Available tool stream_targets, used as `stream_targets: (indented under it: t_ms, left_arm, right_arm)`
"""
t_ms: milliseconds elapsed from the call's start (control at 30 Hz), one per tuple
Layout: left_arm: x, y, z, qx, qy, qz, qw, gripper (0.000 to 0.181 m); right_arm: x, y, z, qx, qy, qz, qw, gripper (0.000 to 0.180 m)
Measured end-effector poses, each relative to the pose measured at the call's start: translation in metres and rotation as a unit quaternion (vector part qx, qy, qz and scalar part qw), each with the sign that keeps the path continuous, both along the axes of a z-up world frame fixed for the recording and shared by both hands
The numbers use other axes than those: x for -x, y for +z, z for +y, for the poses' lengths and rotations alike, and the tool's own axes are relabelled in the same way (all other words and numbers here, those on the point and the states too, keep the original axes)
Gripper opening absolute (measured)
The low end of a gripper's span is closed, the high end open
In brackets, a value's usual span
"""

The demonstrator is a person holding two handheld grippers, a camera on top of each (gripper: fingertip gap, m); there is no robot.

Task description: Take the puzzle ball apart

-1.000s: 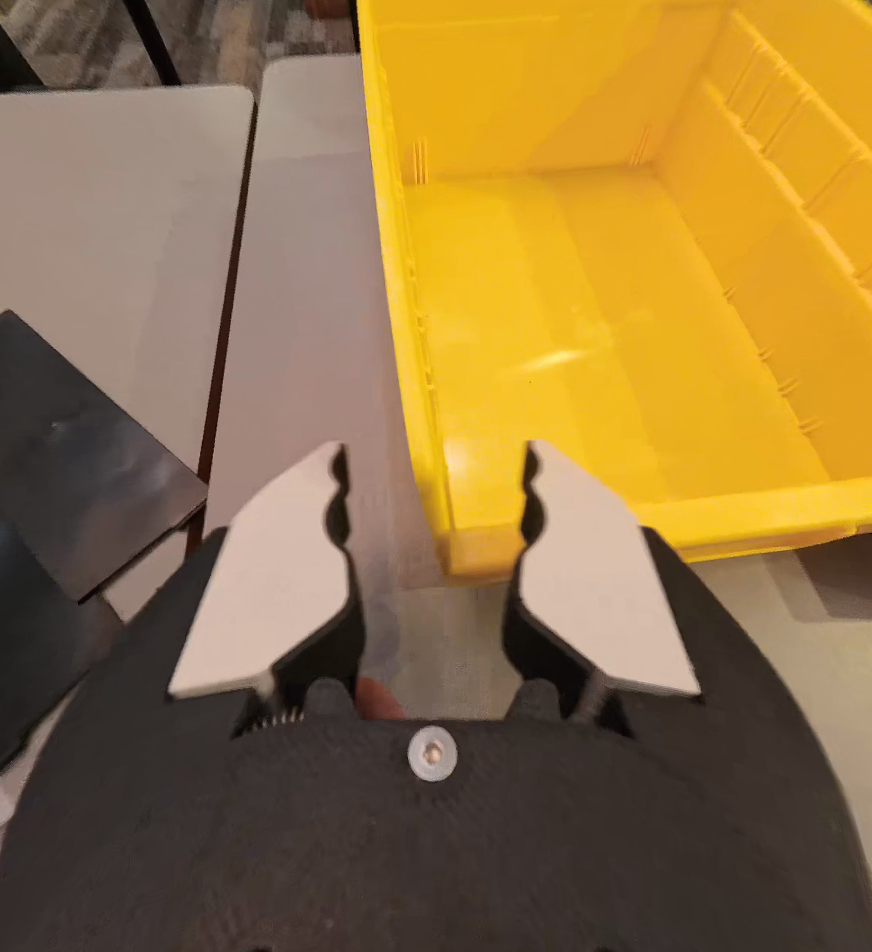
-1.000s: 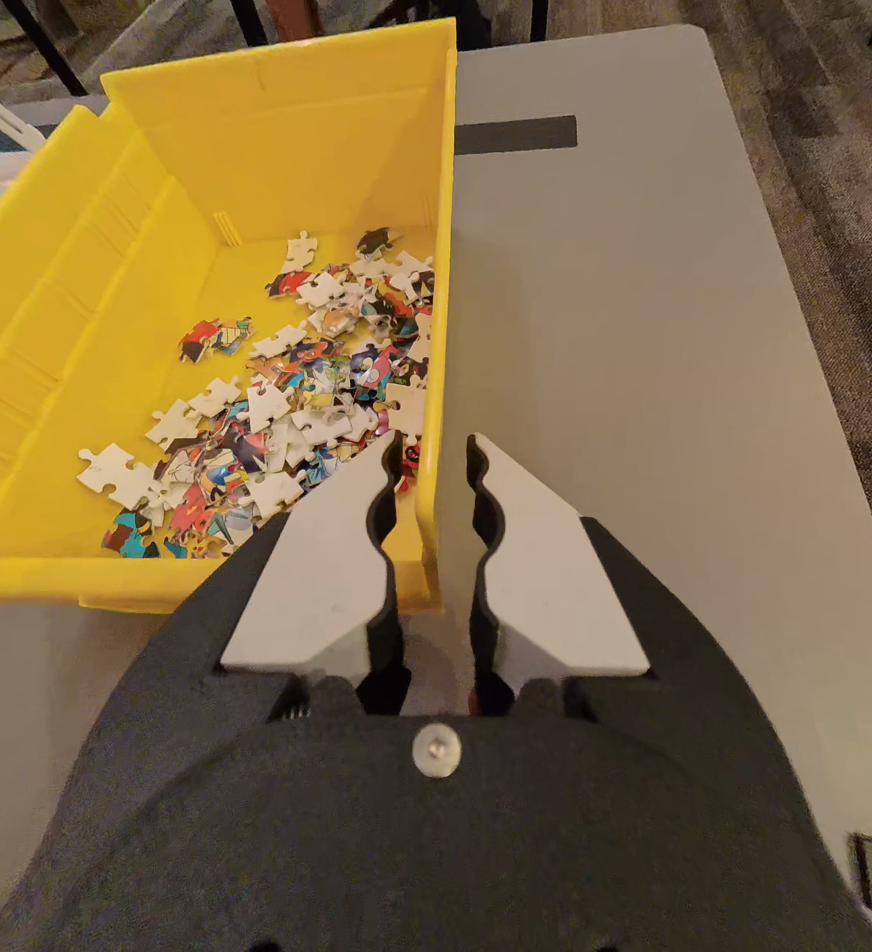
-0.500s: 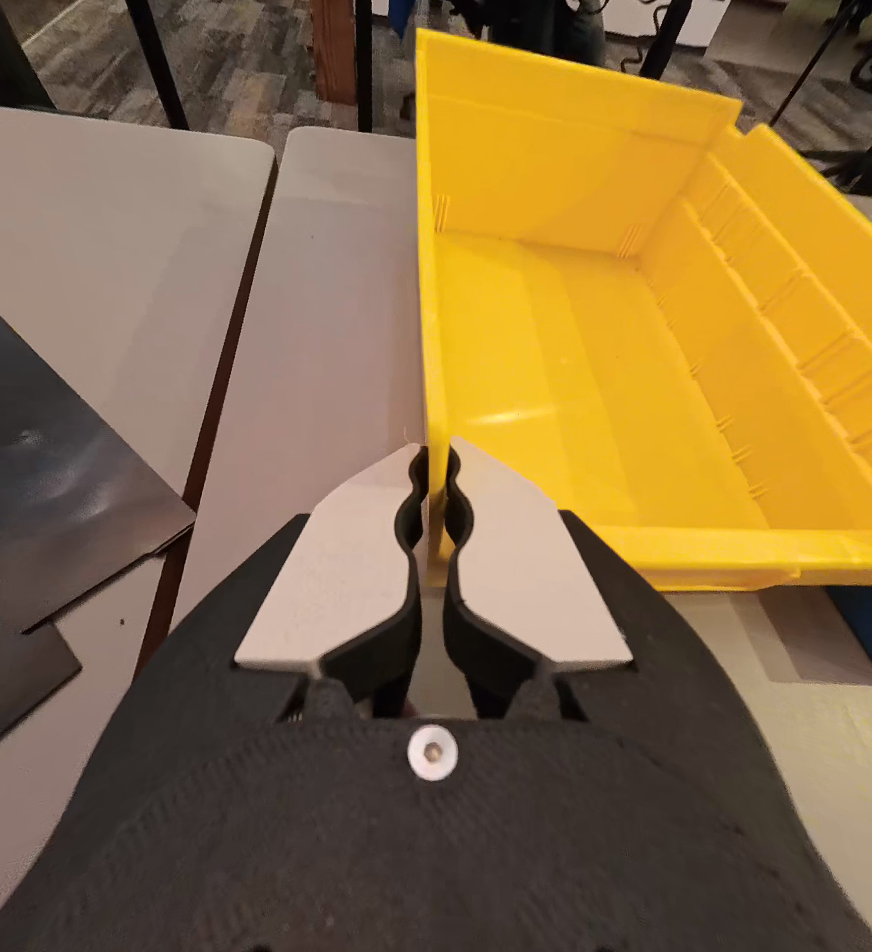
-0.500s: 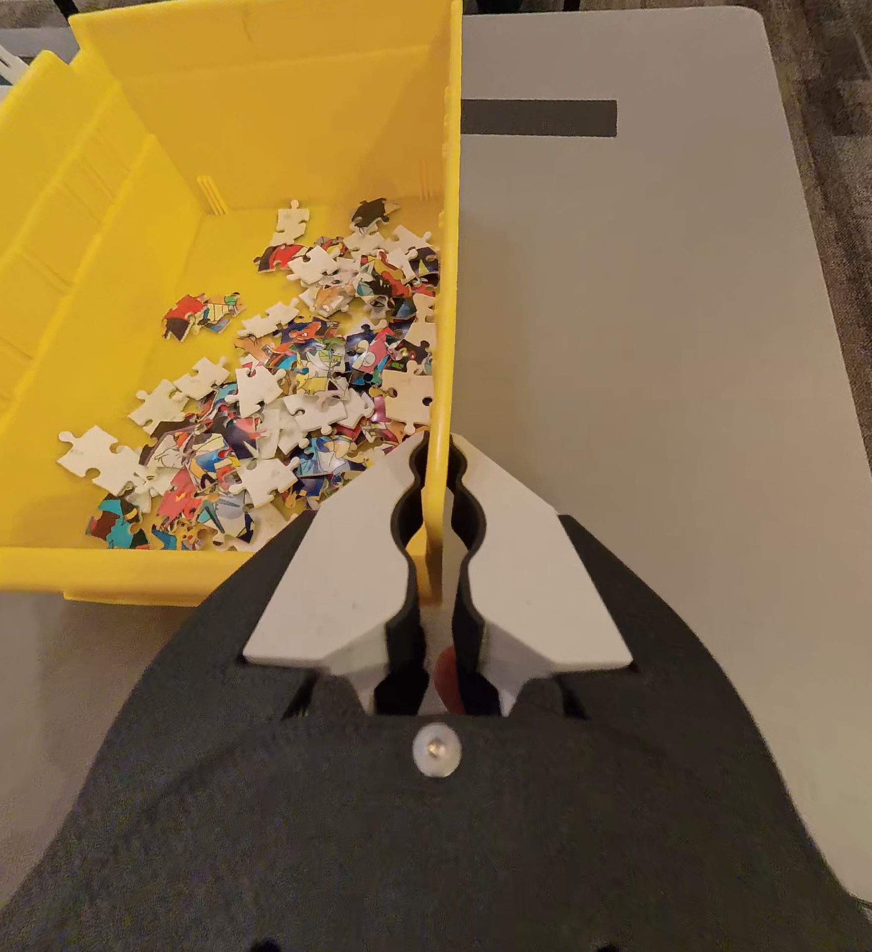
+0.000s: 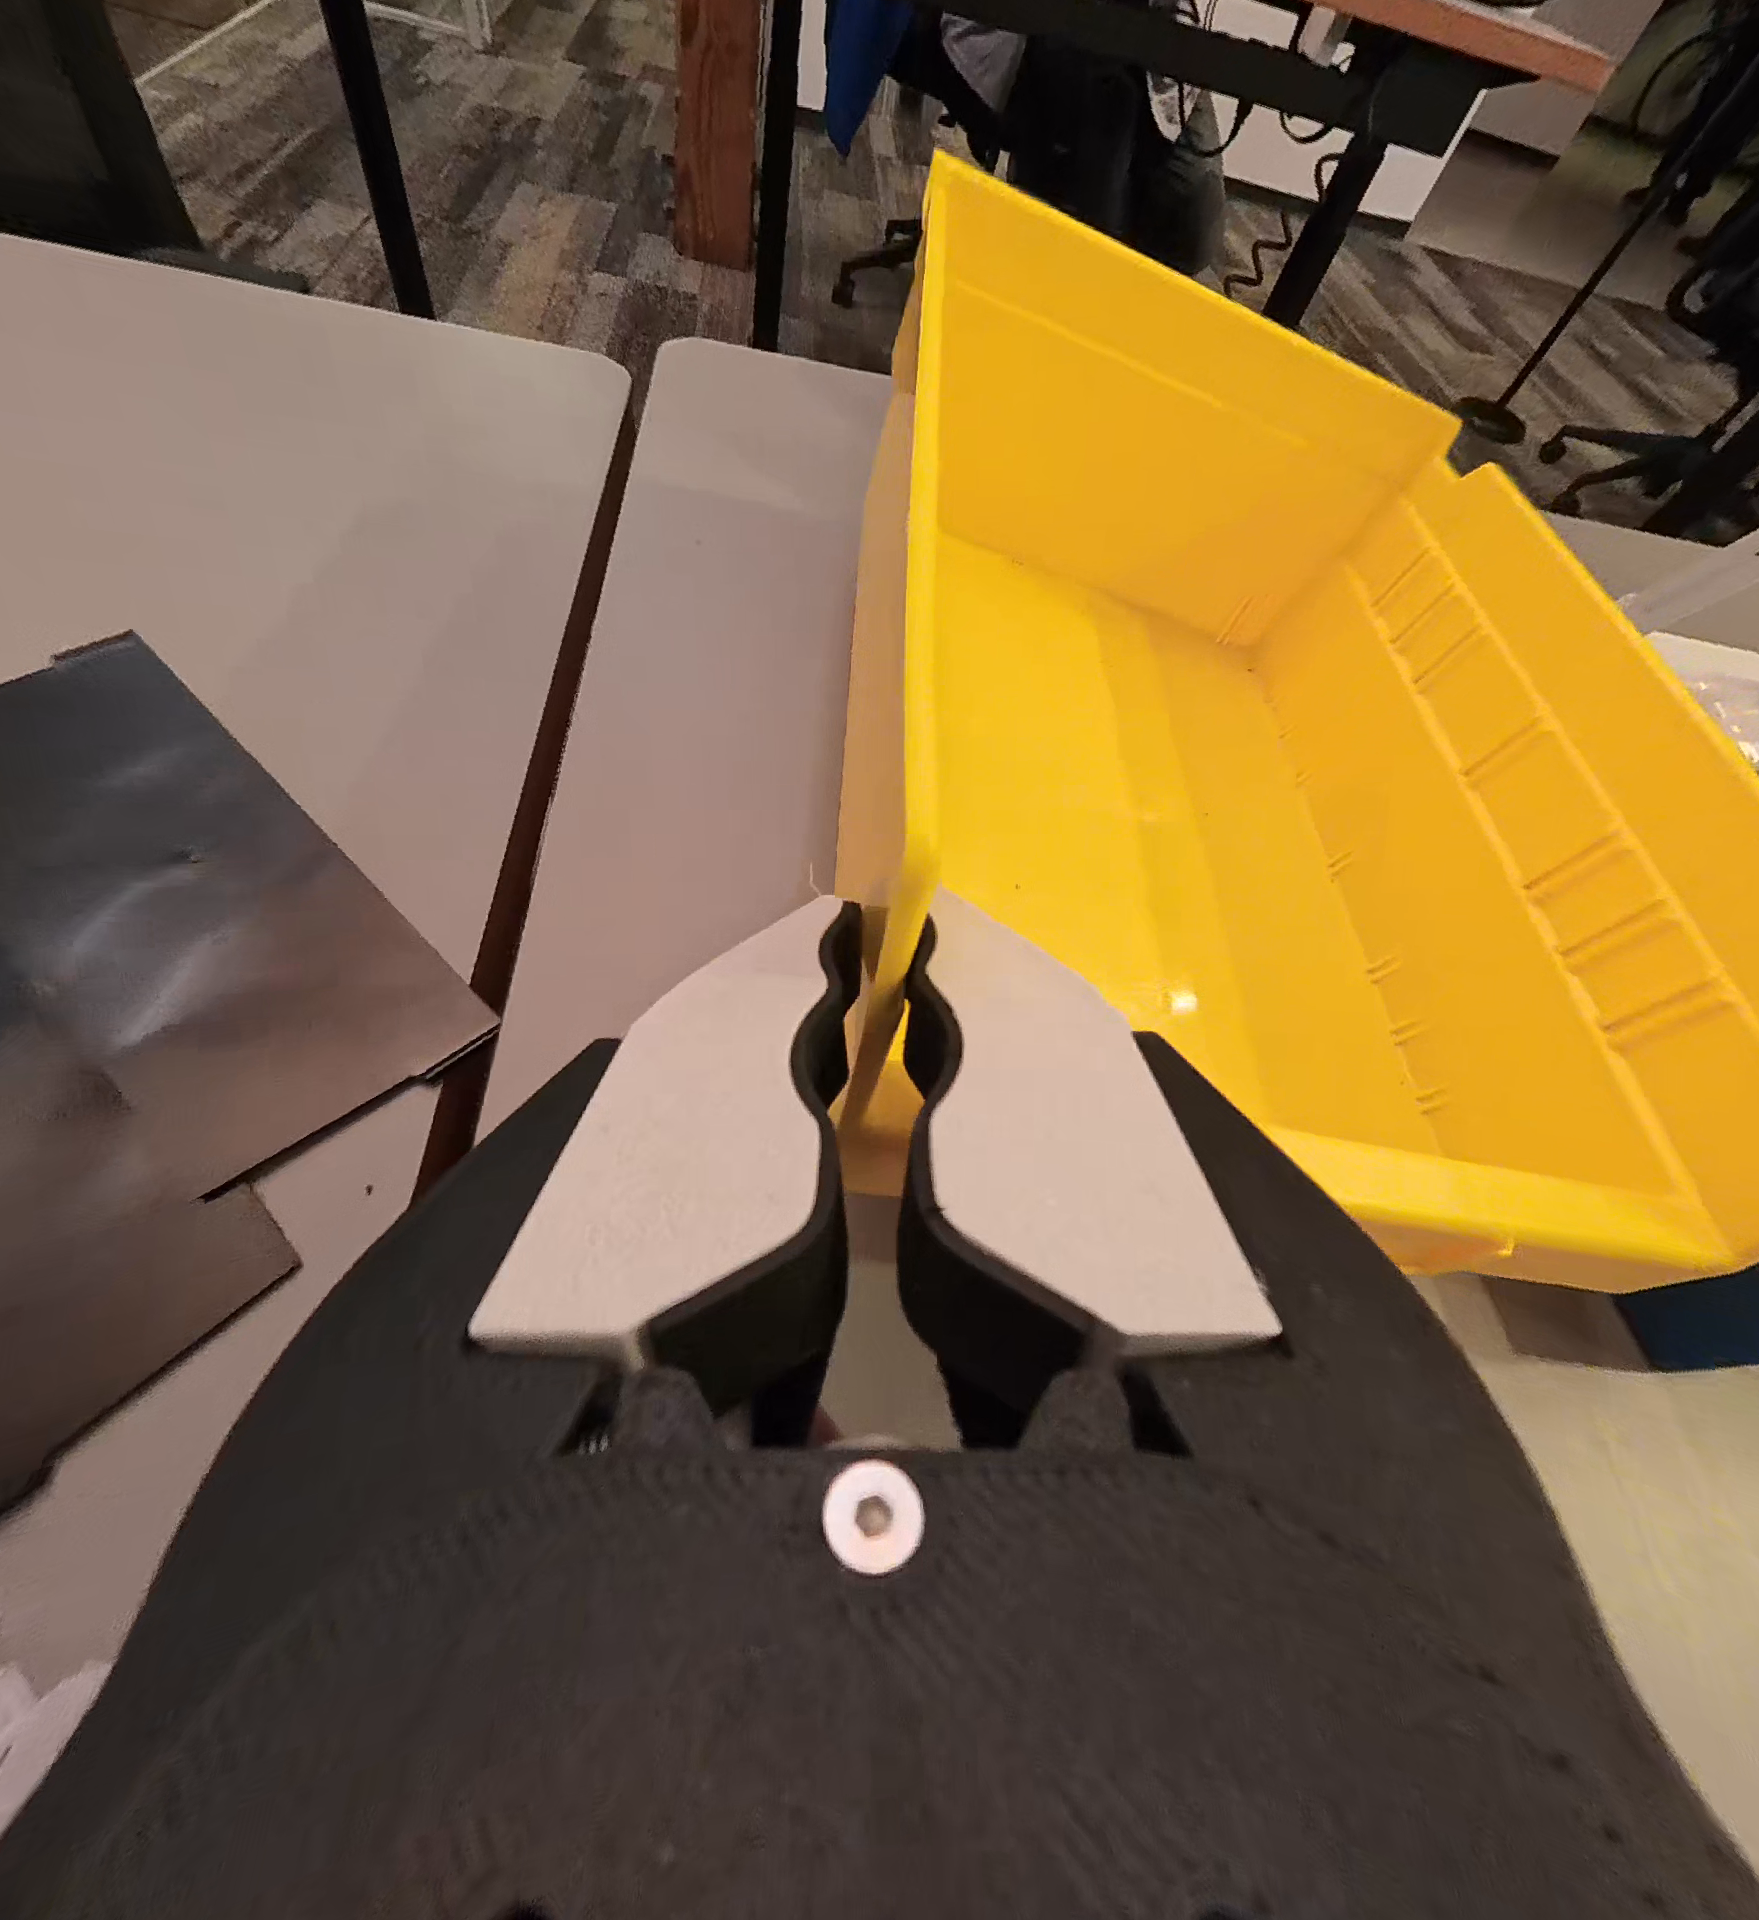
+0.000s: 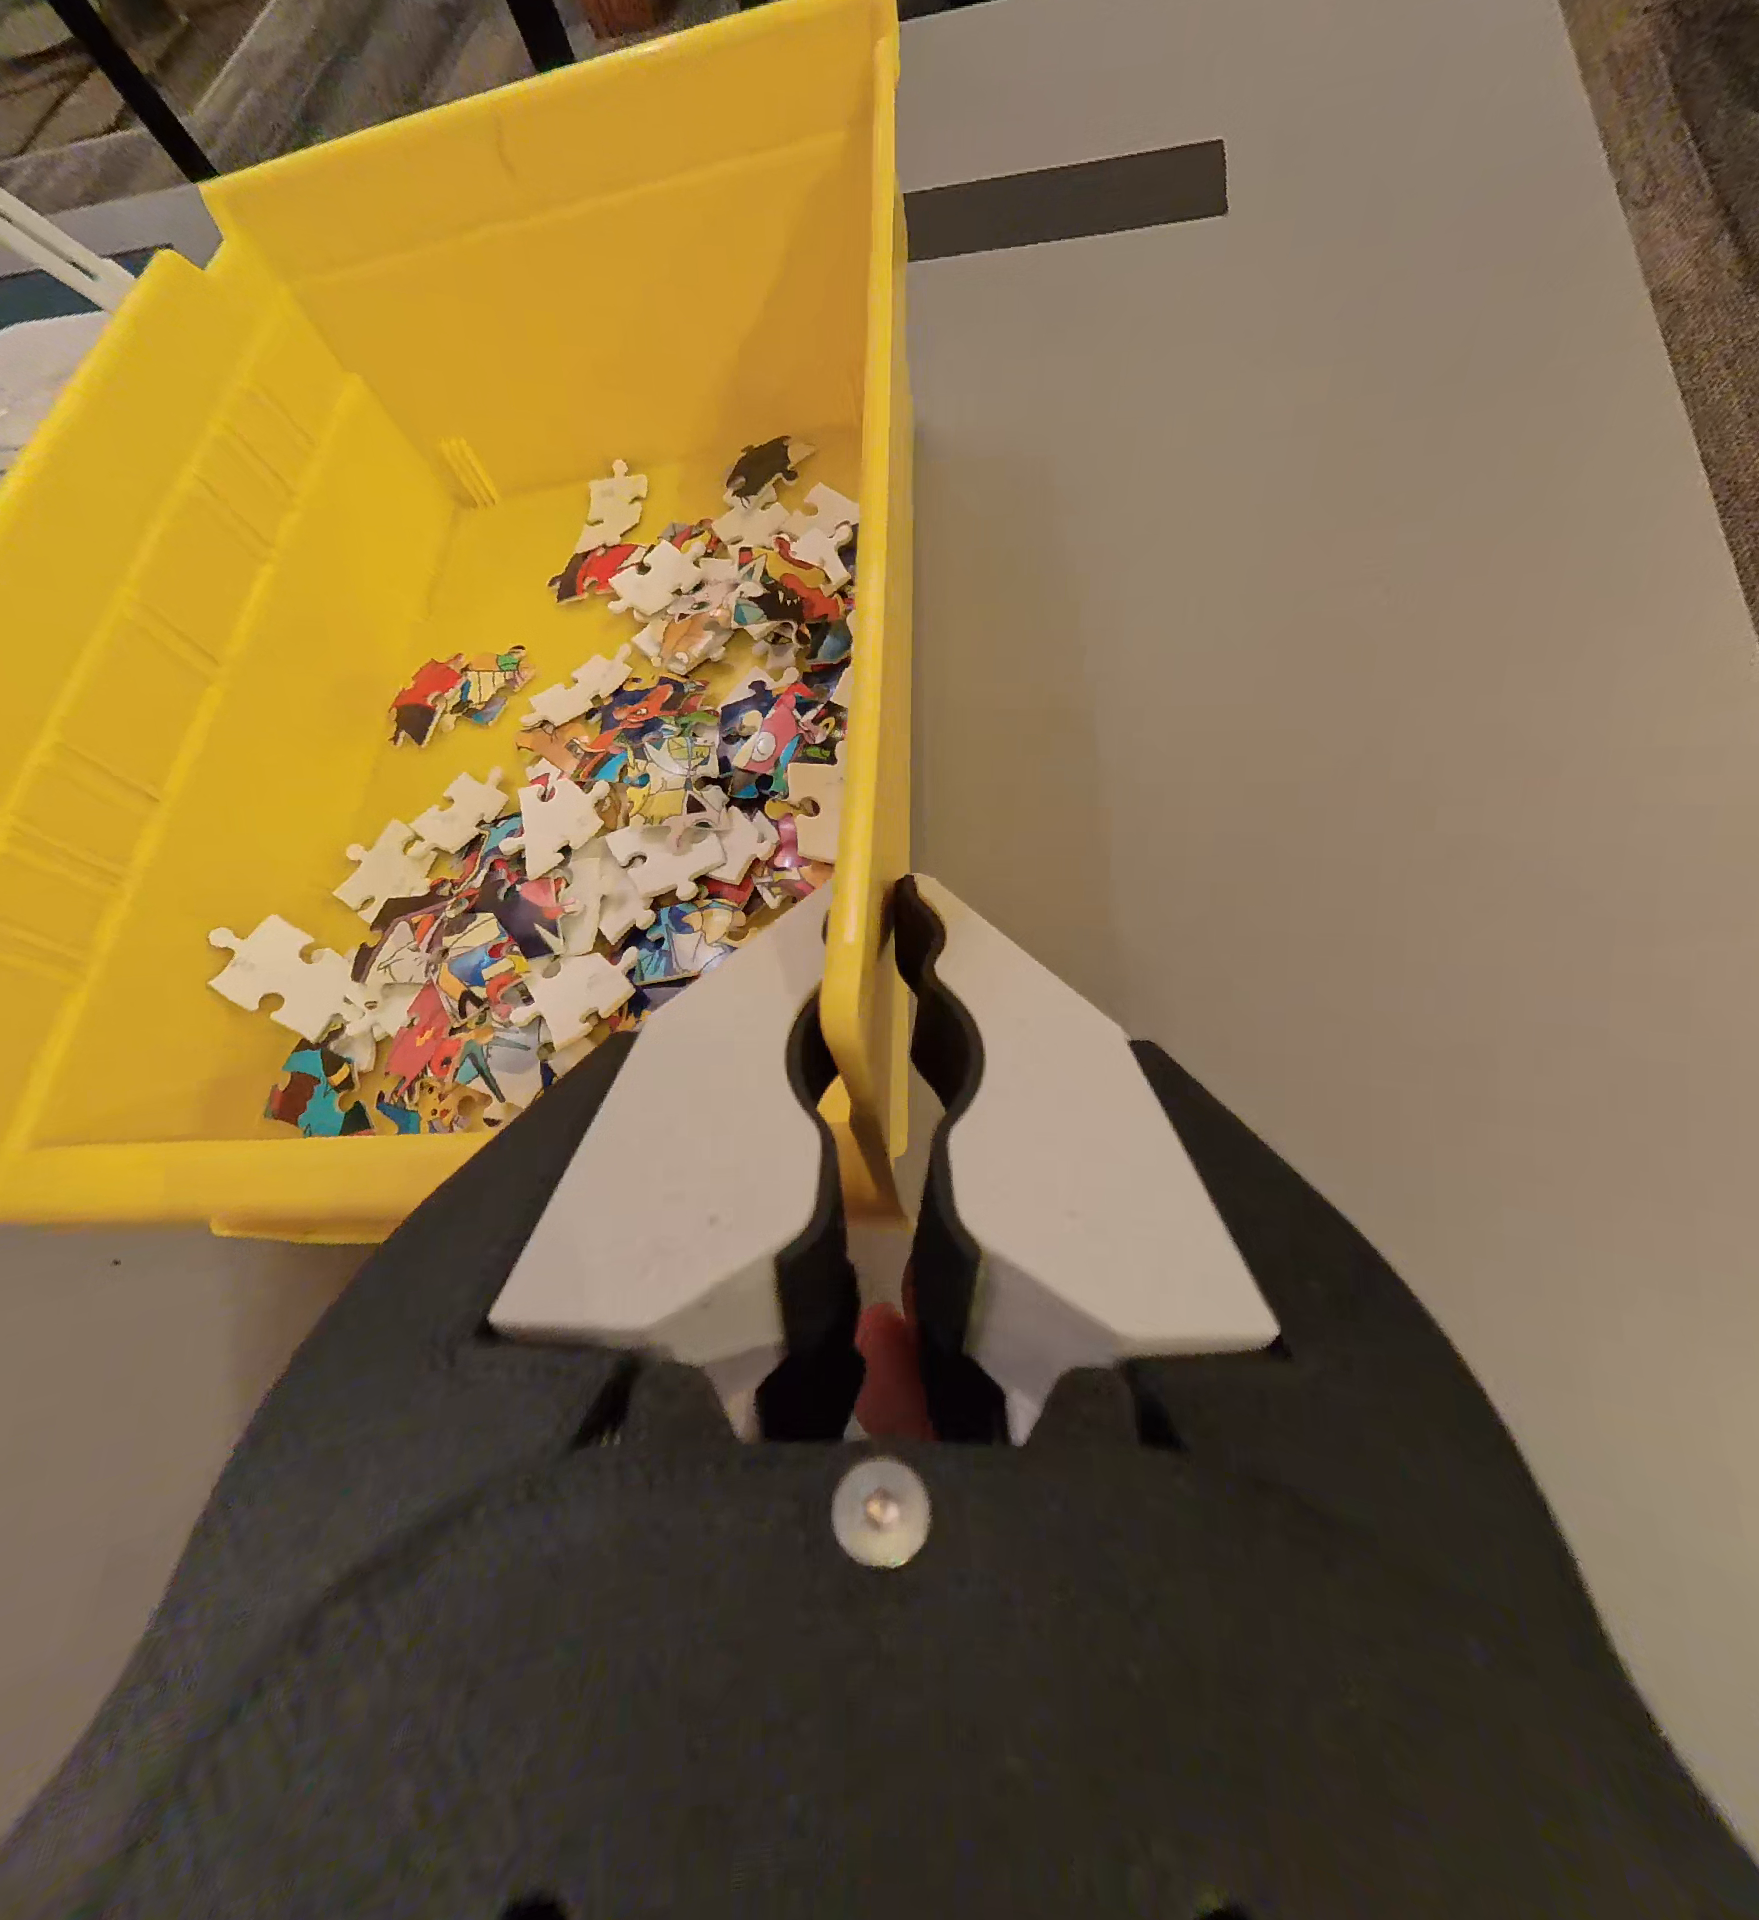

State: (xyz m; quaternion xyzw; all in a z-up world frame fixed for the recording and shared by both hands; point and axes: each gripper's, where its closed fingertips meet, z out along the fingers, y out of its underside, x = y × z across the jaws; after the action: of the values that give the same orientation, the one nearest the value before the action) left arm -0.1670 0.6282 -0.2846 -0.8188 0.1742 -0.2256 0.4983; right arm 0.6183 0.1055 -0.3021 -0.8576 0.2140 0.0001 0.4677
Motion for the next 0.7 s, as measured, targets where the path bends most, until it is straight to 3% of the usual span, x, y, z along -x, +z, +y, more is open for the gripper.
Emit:
stream_targets:
  t_ms: [233, 500, 700]
  left_arm:
    - [0.018, 0.001, -0.008, 0.017, 0.03, -0.078, 0.996, 0.006]
    - [0.036, 0.009, -0.024, 0.017, 0.045, -0.096, 0.994, 0.007]
    - [0.043, 0.017, -0.044, 0.015, 0.048, -0.107, 0.993, 0.007]
  right_arm:
    - [0.01, 0.003, -0.011, -0.032, -0.018, 0.017, 0.999, 0.002]
    - [0.018, 0.007, -0.031, -0.049, -0.037, 0.027, 0.998, 0.003]
    - [0.036, 0.029, -0.045, -0.072, -0.027, 0.036, 0.996, 0.003]
